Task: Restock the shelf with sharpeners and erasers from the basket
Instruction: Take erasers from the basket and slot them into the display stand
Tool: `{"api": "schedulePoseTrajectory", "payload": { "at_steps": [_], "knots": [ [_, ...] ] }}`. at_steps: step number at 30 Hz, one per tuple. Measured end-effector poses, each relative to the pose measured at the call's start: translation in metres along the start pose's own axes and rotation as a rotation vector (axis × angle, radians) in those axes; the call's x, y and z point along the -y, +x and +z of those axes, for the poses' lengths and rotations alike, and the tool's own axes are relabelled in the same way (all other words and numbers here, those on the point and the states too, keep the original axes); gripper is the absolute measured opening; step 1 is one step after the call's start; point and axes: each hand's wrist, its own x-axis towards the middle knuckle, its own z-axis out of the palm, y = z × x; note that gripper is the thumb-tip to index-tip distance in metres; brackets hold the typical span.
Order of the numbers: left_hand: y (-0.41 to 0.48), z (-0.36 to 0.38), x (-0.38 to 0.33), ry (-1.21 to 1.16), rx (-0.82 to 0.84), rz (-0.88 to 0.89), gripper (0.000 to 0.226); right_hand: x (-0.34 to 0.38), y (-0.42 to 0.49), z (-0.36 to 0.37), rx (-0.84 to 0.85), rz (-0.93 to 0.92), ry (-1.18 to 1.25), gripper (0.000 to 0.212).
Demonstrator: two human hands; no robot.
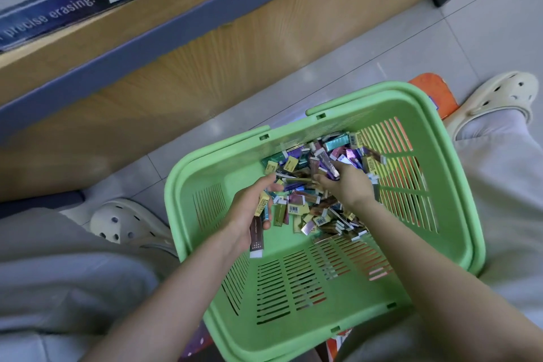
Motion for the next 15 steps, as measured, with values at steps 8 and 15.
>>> {"api": "schedulePoseTrajectory", "payload": {
  "at_steps": [8,15],
  "knots": [
    [-0.018,0.009,-0.004,0.033,0.012,0.077,0.026,0.029,-0.063,-0.035,0.065,-0.327,0.150,0.042],
    [-0.062,0.010,-0.017,-0.063,0.156,0.169,0.045,0.065,-0.121,-0.062,0.143,-0.476,0.389,0.041]
  ]
}}
